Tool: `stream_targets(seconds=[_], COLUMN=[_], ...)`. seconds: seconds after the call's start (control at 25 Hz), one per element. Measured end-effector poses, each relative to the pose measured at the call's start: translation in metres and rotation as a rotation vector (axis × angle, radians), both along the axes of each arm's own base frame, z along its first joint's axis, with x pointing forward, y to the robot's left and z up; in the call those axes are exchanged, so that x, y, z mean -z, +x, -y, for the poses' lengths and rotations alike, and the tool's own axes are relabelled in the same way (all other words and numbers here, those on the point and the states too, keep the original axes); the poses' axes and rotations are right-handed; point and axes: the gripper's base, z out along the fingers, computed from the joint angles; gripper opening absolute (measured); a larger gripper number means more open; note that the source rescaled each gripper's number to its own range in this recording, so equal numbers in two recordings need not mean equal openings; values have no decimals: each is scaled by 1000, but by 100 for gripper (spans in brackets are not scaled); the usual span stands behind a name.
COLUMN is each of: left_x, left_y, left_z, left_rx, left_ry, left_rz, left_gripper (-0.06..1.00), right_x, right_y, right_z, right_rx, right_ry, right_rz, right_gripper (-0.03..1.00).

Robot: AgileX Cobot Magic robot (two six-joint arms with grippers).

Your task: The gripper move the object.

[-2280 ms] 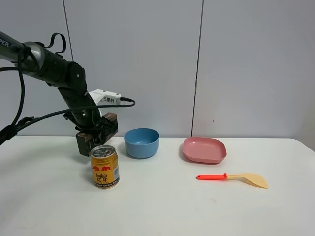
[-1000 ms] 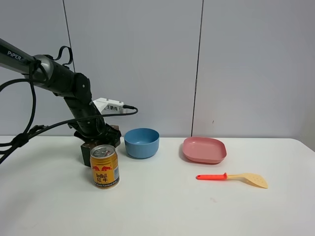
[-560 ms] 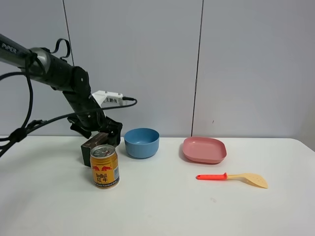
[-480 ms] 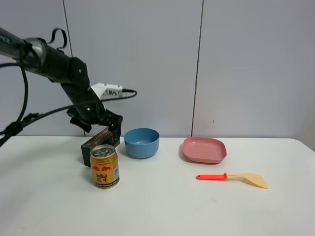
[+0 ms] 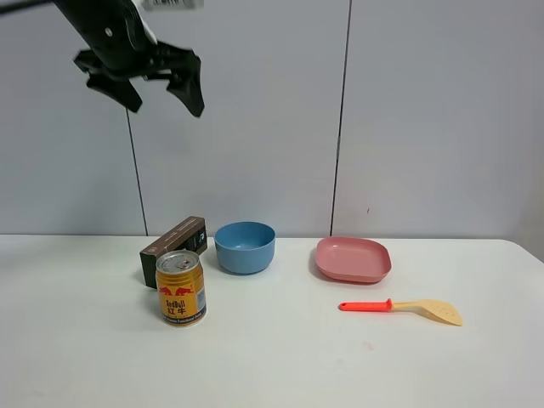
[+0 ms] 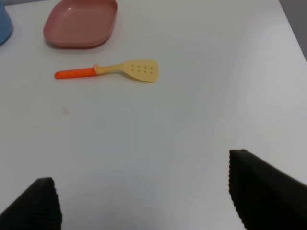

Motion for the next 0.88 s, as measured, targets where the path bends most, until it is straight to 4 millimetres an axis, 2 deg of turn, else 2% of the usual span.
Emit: stream_targets(seconds=[0.16,0.32,0.6,0.76,0.88], left_x=[-37,-45,-29,-28,-28], left_y=[-27,-46,-70,-99,-131], left_z=[-10,-30,-120,-166,-188], left_rx=[-1,-39,-287,-435,-526], left_ry=[-4,-30,-14,17,29], left_rz=[68,156,253,256,263], left_gripper=[99,99,99,99,99], right_x=[0,0,0,0,0], right_y=[0,0,0,0,0], right_z=[0,0,0,0,0], right_rx=[0,0,0,0,0], right_ry=[0,0,0,0,0], right_rz=[0,0,0,0,0], right_gripper=[100,100,100,100,100])
